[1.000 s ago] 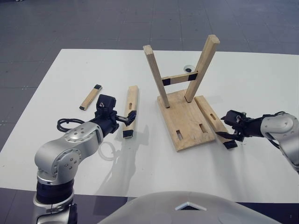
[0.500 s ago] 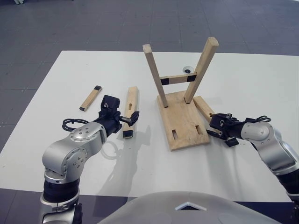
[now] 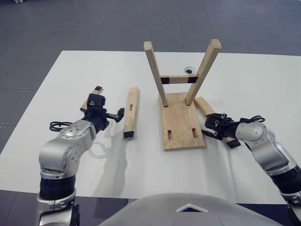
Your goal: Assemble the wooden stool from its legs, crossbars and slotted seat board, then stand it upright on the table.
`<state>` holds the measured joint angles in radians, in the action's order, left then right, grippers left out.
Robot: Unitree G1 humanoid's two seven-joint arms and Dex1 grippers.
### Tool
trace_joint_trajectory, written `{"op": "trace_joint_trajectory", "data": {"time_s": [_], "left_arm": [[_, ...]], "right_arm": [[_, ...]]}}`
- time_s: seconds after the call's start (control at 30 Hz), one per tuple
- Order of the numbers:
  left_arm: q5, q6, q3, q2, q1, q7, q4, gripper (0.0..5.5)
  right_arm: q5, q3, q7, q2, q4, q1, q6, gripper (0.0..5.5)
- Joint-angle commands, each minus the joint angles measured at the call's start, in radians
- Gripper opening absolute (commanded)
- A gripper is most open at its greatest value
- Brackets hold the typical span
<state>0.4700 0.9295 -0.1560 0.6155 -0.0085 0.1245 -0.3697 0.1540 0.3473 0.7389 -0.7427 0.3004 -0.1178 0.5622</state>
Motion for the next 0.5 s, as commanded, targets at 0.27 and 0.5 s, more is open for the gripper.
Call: {"op": "trace_joint_trajectory", "data": {"time_s": [0.27, 0.5], "left_arm": [[-0.230, -0.476, 0.051, 0.205, -0.188, 0.439, 0.752, 4.85], [-0.340, -0.620, 0.162, 0.187, -0.313, 0.677, 1.110, 4.85]], "right_arm": [[-0.120, -0.138, 0.014, 0.032, 0.106, -0.092, 0.168, 3.20], [-0.142, -0.136, 0.018, 0.031, 0.143, -0.117, 0.203, 3.20]]}}
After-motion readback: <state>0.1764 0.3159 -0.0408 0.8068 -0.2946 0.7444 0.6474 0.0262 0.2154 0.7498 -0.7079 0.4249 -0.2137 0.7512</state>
